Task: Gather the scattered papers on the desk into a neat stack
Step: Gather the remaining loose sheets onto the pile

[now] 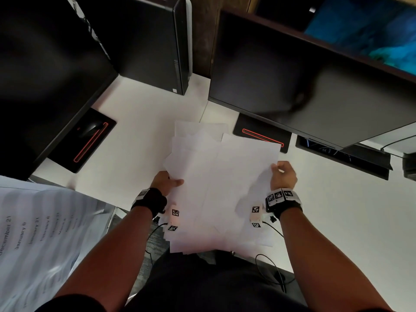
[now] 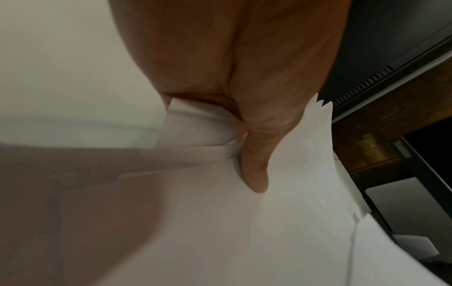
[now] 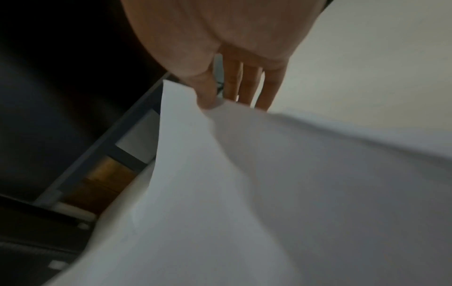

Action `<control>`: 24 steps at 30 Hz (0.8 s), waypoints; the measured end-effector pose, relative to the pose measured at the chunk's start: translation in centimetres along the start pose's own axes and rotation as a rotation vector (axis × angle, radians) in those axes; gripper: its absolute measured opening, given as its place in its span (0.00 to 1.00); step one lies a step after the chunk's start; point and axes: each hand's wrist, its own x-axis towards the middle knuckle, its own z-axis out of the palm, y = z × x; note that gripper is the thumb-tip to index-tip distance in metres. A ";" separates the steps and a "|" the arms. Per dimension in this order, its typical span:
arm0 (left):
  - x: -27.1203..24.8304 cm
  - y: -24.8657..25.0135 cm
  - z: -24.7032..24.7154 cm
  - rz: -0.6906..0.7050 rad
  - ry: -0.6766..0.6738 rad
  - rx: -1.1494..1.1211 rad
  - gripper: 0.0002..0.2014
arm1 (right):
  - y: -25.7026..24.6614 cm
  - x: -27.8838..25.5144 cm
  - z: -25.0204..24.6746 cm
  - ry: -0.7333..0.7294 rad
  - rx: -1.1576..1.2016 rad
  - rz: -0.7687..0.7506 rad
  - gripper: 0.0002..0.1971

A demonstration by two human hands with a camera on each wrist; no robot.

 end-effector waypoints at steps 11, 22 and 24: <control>0.6 -0.8 -0.1 -0.018 -0.031 -0.032 0.31 | -13.0 0.0 -3.1 -0.299 -0.339 -0.910 0.07; -0.1 0.1 0.2 -0.034 -0.007 0.007 0.17 | -7.8 -2.5 9.6 -0.710 -0.818 -0.763 0.12; -0.4 0.4 0.1 -0.033 0.019 0.035 0.19 | -6.7 -3.2 10.3 -0.718 -0.884 -0.740 0.15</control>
